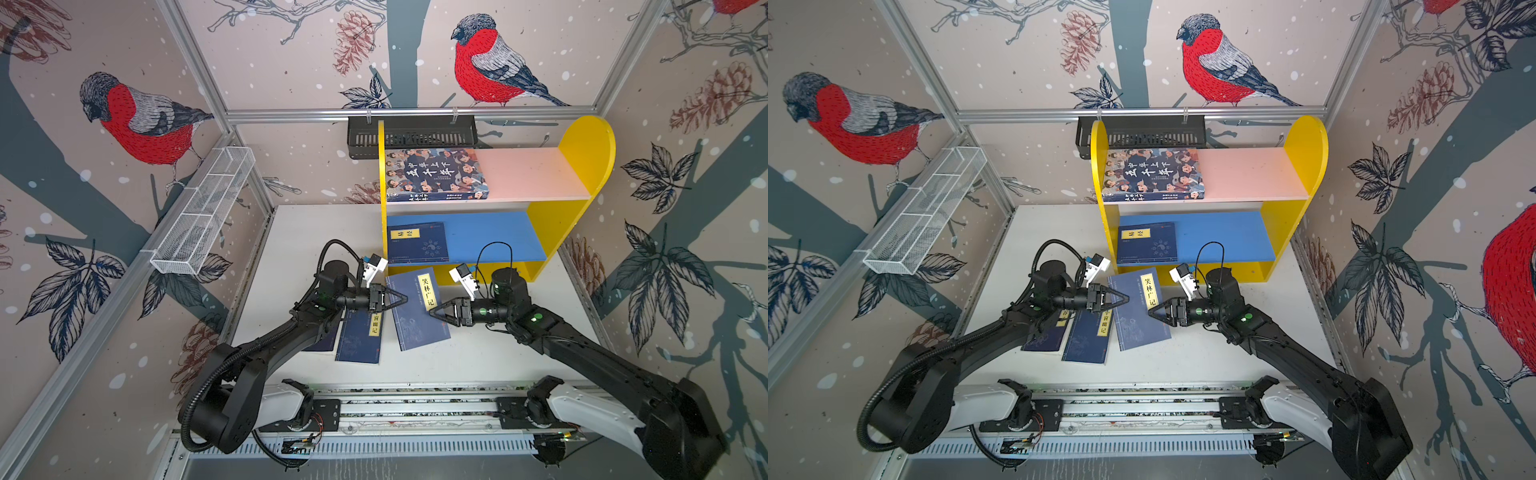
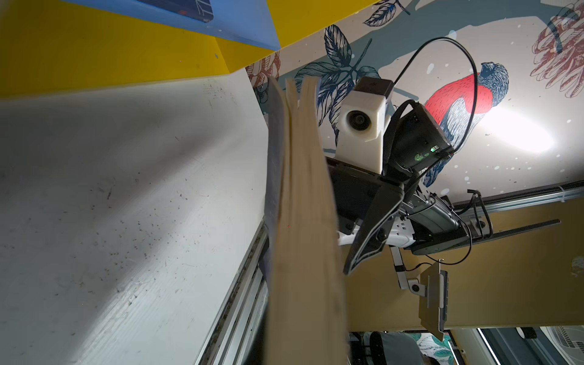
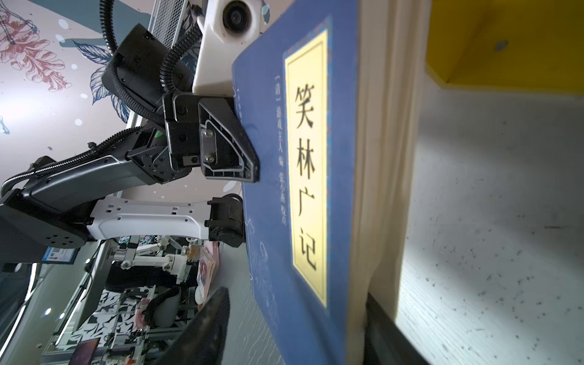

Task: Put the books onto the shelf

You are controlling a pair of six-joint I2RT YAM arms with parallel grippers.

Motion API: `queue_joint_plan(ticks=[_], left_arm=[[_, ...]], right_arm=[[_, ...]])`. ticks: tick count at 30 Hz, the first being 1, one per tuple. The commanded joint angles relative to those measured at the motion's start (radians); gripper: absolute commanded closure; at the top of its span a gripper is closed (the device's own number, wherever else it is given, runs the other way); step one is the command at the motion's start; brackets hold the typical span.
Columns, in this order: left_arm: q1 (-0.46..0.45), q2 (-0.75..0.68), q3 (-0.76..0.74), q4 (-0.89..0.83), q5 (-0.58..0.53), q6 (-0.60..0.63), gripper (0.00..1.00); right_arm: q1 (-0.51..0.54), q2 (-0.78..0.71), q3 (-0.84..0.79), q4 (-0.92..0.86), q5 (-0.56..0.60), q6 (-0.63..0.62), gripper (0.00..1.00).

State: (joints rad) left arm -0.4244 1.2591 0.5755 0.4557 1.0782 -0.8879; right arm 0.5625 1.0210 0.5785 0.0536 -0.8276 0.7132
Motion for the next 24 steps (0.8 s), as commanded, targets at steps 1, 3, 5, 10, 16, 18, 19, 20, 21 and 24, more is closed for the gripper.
queue_joint_plan(ticks=[1,3,5,10,16,18,19,20,21,24], left_arm=[[0.021,-0.026,0.03,-0.08,0.004,0.111,1.0],[0.036,-0.046,0.039,-0.111,0.02,0.142,1.0],[0.052,-0.067,0.043,-0.13,0.029,0.16,1.0],[0.111,-0.093,0.081,-0.234,0.015,0.208,1.0],[0.179,-0.096,0.128,-0.239,0.027,0.131,1.0],[0.209,-0.103,0.112,-0.181,0.036,0.054,1.0],[0.227,-0.109,0.089,-0.115,0.043,-0.014,1.0],[0.242,-0.111,0.057,-0.031,0.051,-0.078,1.0],[0.256,-0.112,0.024,0.062,0.056,-0.158,1.0],[0.271,-0.106,-0.039,0.268,0.06,-0.317,1.0]], right_arm=[[-0.033,-0.034,0.004,-0.056,0.078,-0.024,0.27],[-0.065,-0.078,-0.01,-0.06,0.104,-0.007,0.21],[-0.104,-0.128,-0.03,-0.048,0.12,0.02,0.16],[-0.157,-0.237,-0.098,0.046,0.134,0.118,0.06],[-0.108,-0.255,-0.179,0.268,0.126,0.286,0.05],[-0.059,-0.26,-0.189,0.321,0.169,0.314,0.05],[-0.031,-0.26,-0.193,0.337,0.197,0.326,0.03],[-0.004,-0.258,-0.196,0.355,0.223,0.333,0.02],[0.026,-0.251,-0.204,0.388,0.245,0.349,0.01],[0.104,-0.216,-0.232,0.506,0.288,0.396,0.01]])
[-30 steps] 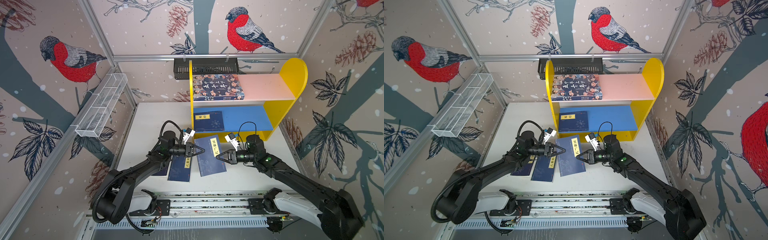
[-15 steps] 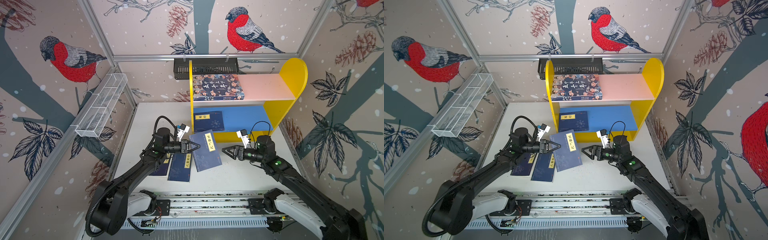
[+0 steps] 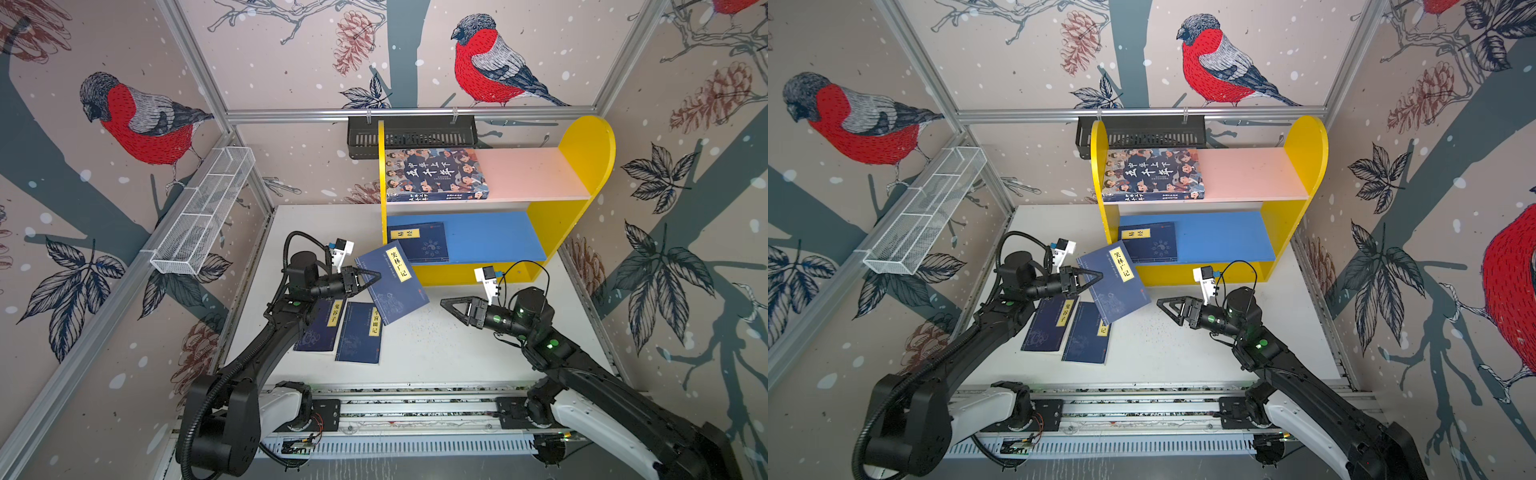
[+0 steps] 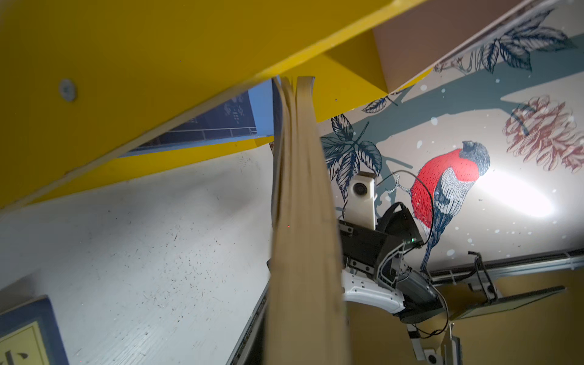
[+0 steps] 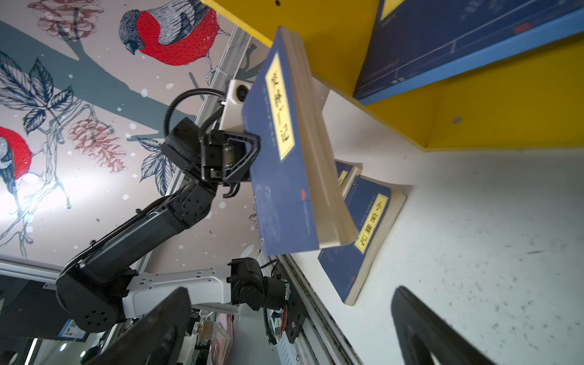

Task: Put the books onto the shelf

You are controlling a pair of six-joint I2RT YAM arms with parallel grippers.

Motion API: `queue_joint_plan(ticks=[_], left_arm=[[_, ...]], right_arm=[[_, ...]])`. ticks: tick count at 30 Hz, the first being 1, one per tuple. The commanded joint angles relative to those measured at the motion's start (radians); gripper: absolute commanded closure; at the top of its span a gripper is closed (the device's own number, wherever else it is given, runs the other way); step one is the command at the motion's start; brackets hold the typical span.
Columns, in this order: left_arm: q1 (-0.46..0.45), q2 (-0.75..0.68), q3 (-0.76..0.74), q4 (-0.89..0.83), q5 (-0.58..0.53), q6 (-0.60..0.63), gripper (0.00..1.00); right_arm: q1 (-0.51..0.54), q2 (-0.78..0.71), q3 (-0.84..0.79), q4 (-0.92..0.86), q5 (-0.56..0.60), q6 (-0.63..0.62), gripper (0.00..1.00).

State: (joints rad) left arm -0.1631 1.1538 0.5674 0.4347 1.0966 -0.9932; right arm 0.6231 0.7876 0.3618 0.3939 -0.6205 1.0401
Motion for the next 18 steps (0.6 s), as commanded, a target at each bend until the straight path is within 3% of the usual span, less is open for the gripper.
queue_joint_plan(ticks=[1,8,18], left_arm=[[0.011,0.001,-0.042,0.33,0.043,-0.24,1.0],[0.013,0.008,-0.048,0.483,0.044,-0.331,1.0],[0.011,0.0,-0.078,0.485,0.011,-0.311,1.0]], right_arm=[[0.074,0.033,-0.024,0.203,0.104,0.081,0.01],[0.243,0.189,-0.009,0.336,0.233,0.077,0.01],[0.282,0.347,0.032,0.5,0.309,0.094,0.01]])
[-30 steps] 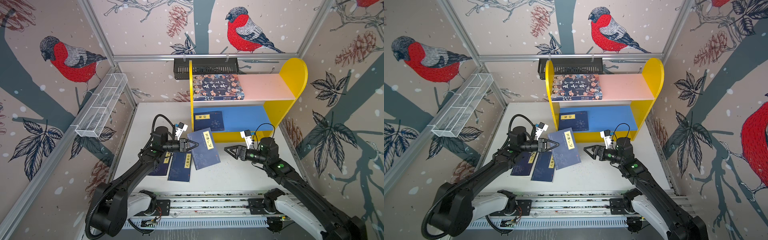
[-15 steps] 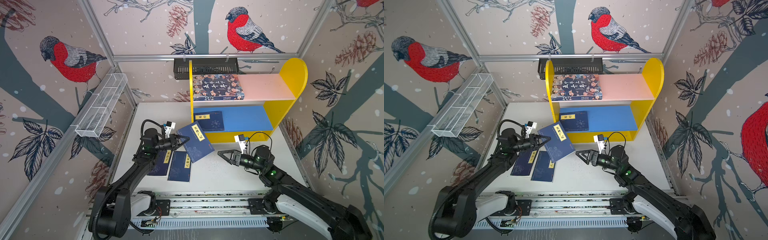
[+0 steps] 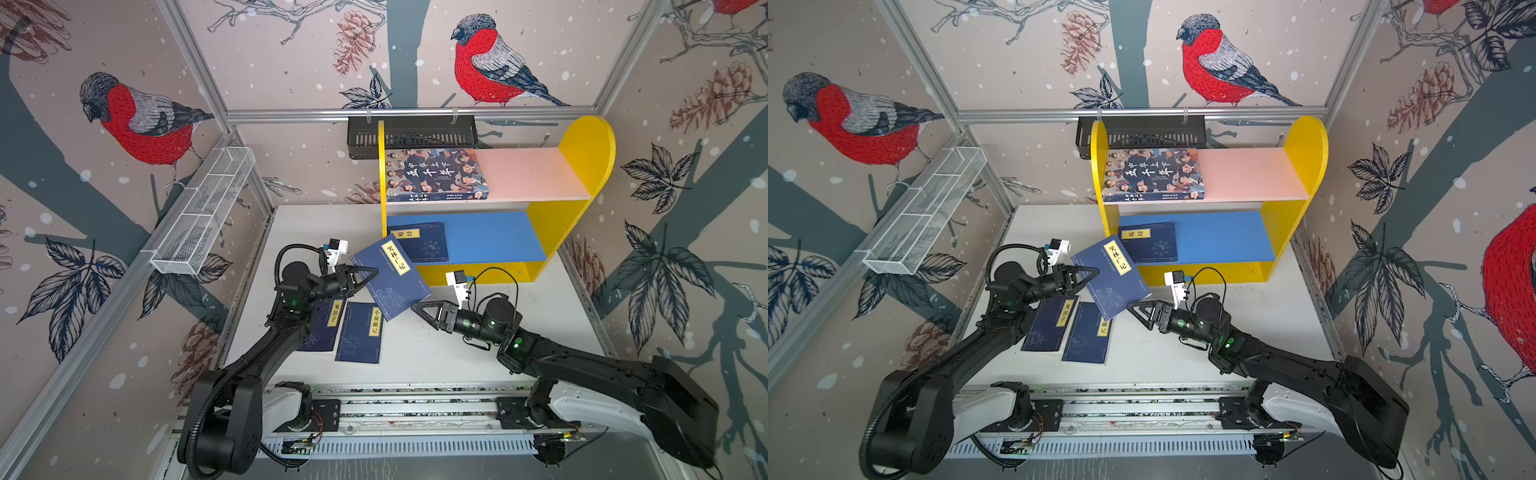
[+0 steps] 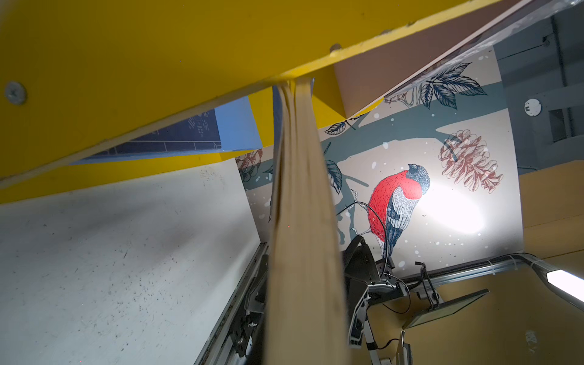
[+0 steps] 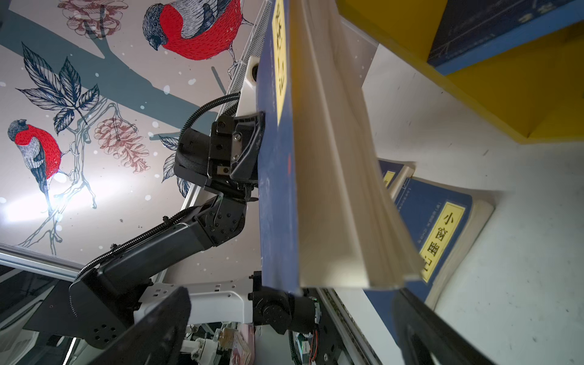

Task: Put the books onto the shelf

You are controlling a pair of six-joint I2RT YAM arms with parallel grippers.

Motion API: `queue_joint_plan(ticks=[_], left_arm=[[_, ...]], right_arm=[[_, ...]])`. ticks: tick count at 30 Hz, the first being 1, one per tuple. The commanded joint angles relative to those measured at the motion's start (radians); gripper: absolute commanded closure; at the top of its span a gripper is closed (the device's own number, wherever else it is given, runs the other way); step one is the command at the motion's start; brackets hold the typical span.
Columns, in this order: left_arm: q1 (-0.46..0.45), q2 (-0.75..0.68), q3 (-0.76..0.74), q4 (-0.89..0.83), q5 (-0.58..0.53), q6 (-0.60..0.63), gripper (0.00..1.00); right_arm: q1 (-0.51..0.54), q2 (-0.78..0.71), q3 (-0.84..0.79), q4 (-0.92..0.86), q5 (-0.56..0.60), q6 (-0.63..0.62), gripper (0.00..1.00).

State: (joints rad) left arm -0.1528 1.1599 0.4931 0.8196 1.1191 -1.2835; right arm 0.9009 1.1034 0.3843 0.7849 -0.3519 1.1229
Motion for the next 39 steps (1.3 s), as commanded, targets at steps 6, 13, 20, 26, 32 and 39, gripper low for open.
queue_joint_plan(ticks=[6,13,20,26,32,39], left_arm=[[-0.004,-0.006,-0.016,0.138,-0.023,-0.043,1.0],[-0.005,-0.009,-0.037,0.119,-0.034,-0.03,1.0],[-0.007,-0.012,-0.052,0.071,-0.042,0.0,1.0],[-0.006,-0.022,-0.065,0.018,-0.028,0.046,0.6],[0.008,-0.063,0.016,-0.304,0.048,0.356,0.31],[0.022,-0.11,0.216,-0.889,0.08,0.903,0.27]], right_arm=[[0.004,0.143,0.018,0.289,0.061,0.037,0.1],[0.003,0.233,0.044,0.384,0.037,0.057,0.37],[-0.012,0.25,0.041,0.392,0.032,0.058,0.89],[-0.054,0.229,0.055,0.328,-0.033,0.02,0.99],[-0.147,0.158,0.092,0.098,-0.238,-0.066,0.99],[-0.309,-0.029,0.14,-0.379,-0.45,-0.279,0.99]])
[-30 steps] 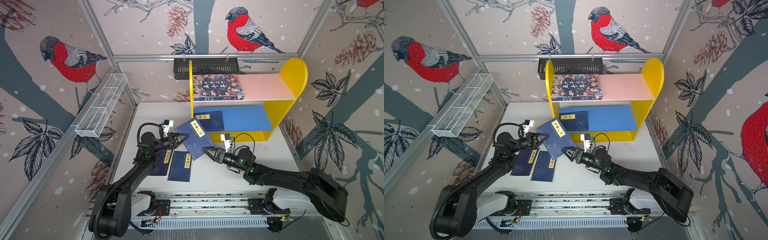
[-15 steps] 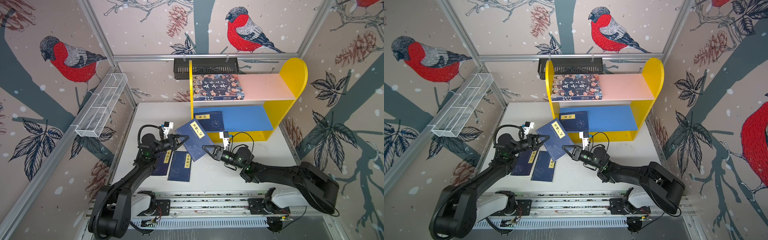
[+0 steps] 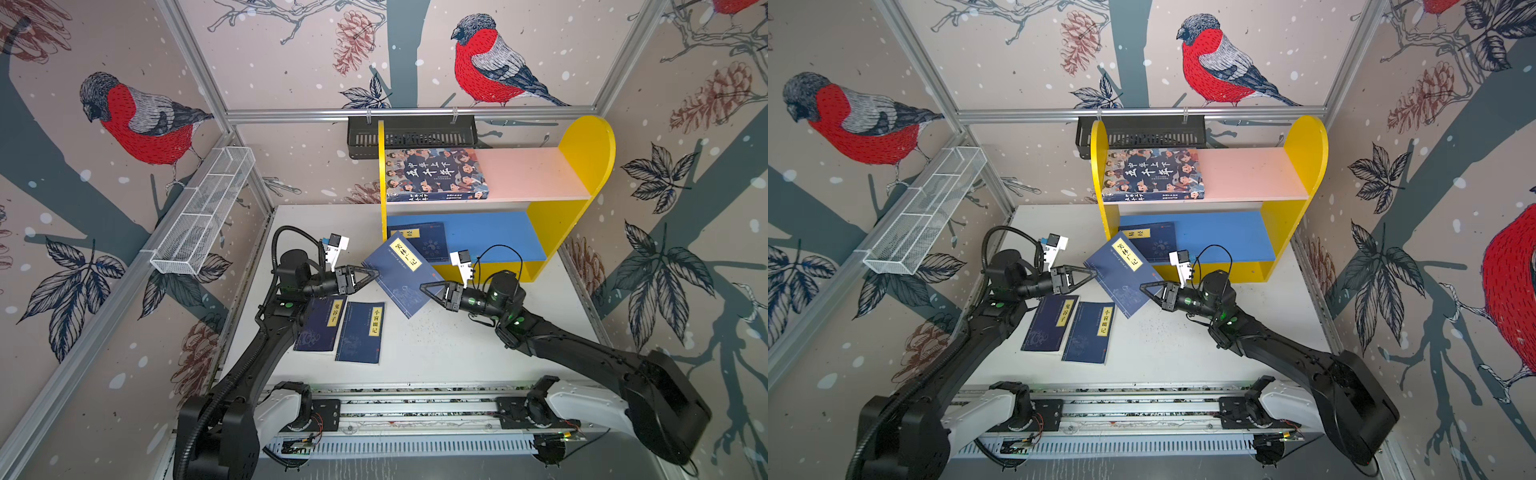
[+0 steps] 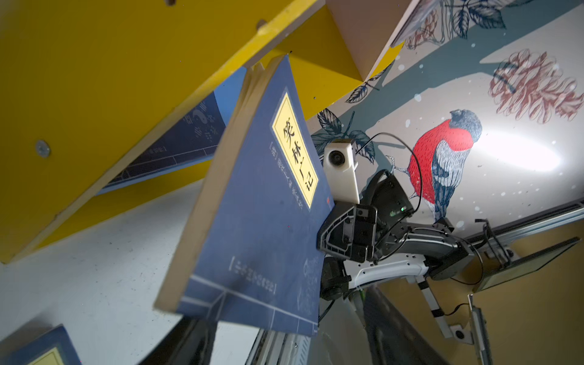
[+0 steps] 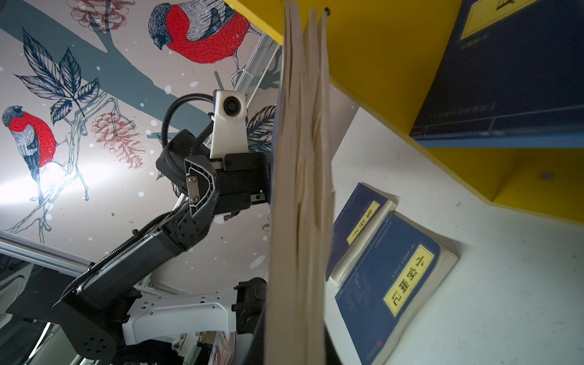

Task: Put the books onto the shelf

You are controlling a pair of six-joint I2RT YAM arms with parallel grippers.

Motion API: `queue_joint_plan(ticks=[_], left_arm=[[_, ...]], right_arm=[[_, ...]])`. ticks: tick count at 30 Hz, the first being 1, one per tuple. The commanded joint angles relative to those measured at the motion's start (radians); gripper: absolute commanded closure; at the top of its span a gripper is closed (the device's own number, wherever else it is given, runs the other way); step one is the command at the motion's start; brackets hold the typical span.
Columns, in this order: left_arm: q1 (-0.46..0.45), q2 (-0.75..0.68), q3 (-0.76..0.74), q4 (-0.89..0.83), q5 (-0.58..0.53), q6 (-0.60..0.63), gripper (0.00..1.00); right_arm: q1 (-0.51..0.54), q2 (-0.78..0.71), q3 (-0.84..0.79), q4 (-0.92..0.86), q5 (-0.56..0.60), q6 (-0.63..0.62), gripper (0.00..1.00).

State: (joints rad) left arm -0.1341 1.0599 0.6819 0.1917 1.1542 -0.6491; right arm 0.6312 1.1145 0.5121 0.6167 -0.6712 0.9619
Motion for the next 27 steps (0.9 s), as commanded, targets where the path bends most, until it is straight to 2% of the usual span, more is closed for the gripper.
queue_joint_plan(ticks=[1,5,10,14,18,24,27], left_arm=[[0.004,-0.011,0.031,-0.283,0.034,0.295,0.26],[0.012,-0.011,0.034,-0.292,-0.063,0.315,0.26],[0.014,0.007,0.005,-0.174,0.056,0.214,0.25],[0.013,0.01,-0.047,-0.055,0.139,0.113,0.21],[0.0,0.012,-0.103,0.158,0.238,-0.077,0.2],[-0.047,0.017,-0.129,0.177,0.283,-0.084,0.2],[-0.063,0.021,-0.129,0.159,0.287,-0.062,0.24]], right_arm=[[-0.062,-0.061,0.016,-0.256,-0.166,-0.143,0.99],[-0.107,-0.113,0.063,-0.451,-0.256,-0.256,0.99],[-0.109,-0.133,0.132,-0.628,-0.322,-0.371,0.99],[-0.108,-0.138,0.146,-0.634,-0.366,-0.384,0.99],[-0.102,-0.107,0.163,-0.639,-0.392,-0.398,0.99],[-0.066,-0.055,0.199,-0.656,-0.377,-0.427,0.99],[-0.046,-0.03,0.217,-0.66,-0.378,-0.435,0.99]])
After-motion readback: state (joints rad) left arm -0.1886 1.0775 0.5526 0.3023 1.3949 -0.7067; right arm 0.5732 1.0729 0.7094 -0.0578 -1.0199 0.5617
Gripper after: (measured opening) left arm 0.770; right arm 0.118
